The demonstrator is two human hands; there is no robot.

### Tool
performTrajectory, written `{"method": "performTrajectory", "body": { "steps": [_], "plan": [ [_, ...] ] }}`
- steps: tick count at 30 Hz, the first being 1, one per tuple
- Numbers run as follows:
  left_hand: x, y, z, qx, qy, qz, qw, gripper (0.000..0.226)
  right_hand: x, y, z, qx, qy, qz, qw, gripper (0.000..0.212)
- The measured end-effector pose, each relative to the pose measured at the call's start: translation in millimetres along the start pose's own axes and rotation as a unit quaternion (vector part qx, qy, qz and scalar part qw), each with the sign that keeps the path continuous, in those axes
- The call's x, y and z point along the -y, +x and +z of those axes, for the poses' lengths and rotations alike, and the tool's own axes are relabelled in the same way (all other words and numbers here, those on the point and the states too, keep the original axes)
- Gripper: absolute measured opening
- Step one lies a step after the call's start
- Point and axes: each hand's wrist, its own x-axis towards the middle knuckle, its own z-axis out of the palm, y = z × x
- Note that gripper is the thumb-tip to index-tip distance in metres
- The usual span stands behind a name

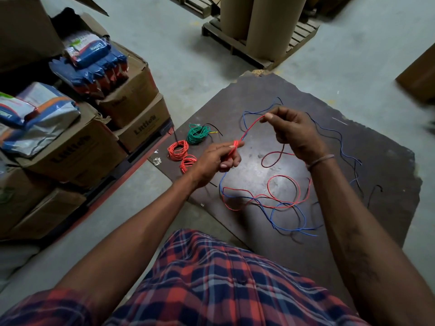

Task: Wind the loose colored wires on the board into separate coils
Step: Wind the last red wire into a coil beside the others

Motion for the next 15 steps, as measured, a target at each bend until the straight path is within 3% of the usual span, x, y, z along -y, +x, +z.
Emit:
{"method": "performTrajectory", "body": {
  "steps": [7,12,15],
  "plan": [
    [-3.9,-12.0,9.7,0.056,-0.173,-0.036,0.983,0.047,-45.4,3.2,30.6,-0.085,-0.081,0.074,0.99,0.02],
    [-14.0,-8.0,7.5,-0.006,-0.233,0.004,0.973,0.037,-76.9,-27.1,62.2,0.08,-0.106,0.207,0.969,0.041],
    [-15.8,1.8,-1.0,-0.045,-0.255,0.048,0.965,0.034,-68.1,-50.4,79.6,0.134,-0.081,0.219,0.963,0.045]
  ]
}}
